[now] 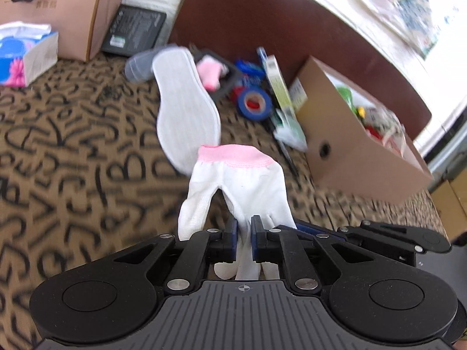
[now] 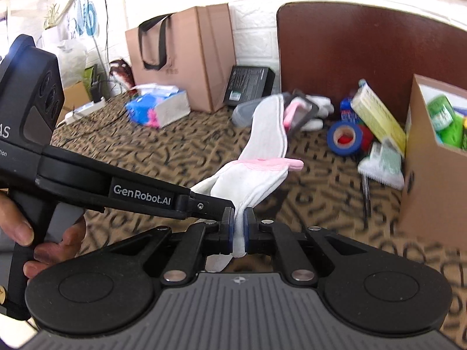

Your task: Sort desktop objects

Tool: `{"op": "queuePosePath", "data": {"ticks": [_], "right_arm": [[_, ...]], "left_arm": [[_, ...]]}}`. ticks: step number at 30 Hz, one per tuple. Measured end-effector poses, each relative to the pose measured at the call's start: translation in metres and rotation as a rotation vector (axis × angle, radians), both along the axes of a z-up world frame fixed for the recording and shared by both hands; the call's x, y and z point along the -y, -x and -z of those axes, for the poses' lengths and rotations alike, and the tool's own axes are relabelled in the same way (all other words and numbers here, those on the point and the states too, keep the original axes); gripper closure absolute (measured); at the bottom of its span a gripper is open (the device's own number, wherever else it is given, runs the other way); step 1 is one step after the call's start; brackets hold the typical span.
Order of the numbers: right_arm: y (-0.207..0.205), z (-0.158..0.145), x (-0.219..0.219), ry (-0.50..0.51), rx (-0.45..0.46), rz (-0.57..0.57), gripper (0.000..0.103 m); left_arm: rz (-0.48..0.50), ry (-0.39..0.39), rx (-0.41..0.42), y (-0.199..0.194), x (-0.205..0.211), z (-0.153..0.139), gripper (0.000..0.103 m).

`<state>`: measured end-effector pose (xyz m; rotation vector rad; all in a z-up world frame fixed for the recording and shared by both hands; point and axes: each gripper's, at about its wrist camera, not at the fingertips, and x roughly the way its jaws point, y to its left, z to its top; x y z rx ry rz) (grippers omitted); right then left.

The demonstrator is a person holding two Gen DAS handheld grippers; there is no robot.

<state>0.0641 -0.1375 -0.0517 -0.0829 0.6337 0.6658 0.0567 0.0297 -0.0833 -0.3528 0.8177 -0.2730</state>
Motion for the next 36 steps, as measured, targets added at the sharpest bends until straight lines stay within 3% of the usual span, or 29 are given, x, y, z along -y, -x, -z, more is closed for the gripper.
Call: {"op": "queuePosePath", "data": {"ticks": [11, 12, 13, 17, 19, 21, 22, 24, 27, 32, 36], "right_arm": [[0.063, 0.014, 0.023, 0.058, -0.083, -0.006, 0.095], [0.066, 0.016, 0.025, 0.059, -0.089, -0.003, 0.094], [0.069, 0.017, 0.026, 0.058, -0.095, 0.001, 0.094], [0.076, 0.023, 0.032, 0.068, -0.106, 0.033, 0.090], [0.077, 0.023, 0.035, 0.062, -0.106, 0.045, 0.085], [0.078, 0.022, 0.036, 0.066, -0.093, 0.062, 0.070], [0.079, 0.022, 0.037, 0.071, -0.084, 0.072, 0.067], [0.078, 0.021, 0.040, 0.063, -0.083, 0.082, 0.059], [0.079, 0.021, 0.042, 0.058, -0.072, 0.092, 0.046], [0.079, 0.021, 0.041, 0.055, -0.064, 0.090, 0.041], [0.078, 0.021, 0.039, 0.050, -0.069, 0.088, 0.041]], "left_arm": [[0.059, -0.005, -0.071, 0.056, 0.022, 0.019, 0.093], [0.059, -0.008, -0.072, 0.058, 0.022, 0.020, 0.086], [0.063, -0.012, -0.071, 0.061, 0.023, 0.020, 0.072], [0.068, -0.038, -0.050, 0.069, 0.026, 0.018, 0.065], [0.060, -0.023, -0.032, 0.074, 0.025, 0.015, 0.050], [0.047, -0.015, -0.015, 0.077, 0.023, 0.011, 0.041], [0.042, -0.011, -0.005, 0.078, 0.022, 0.009, 0.035], [0.023, -0.001, 0.007, 0.078, 0.019, 0.007, 0.029], [0.003, 0.022, 0.026, 0.079, 0.016, 0.003, 0.026], [0.012, 0.095, 0.082, 0.083, 0.009, -0.009, 0.025], [-0.031, 0.031, 0.104, 0.078, 0.008, -0.010, 0.020]]}}
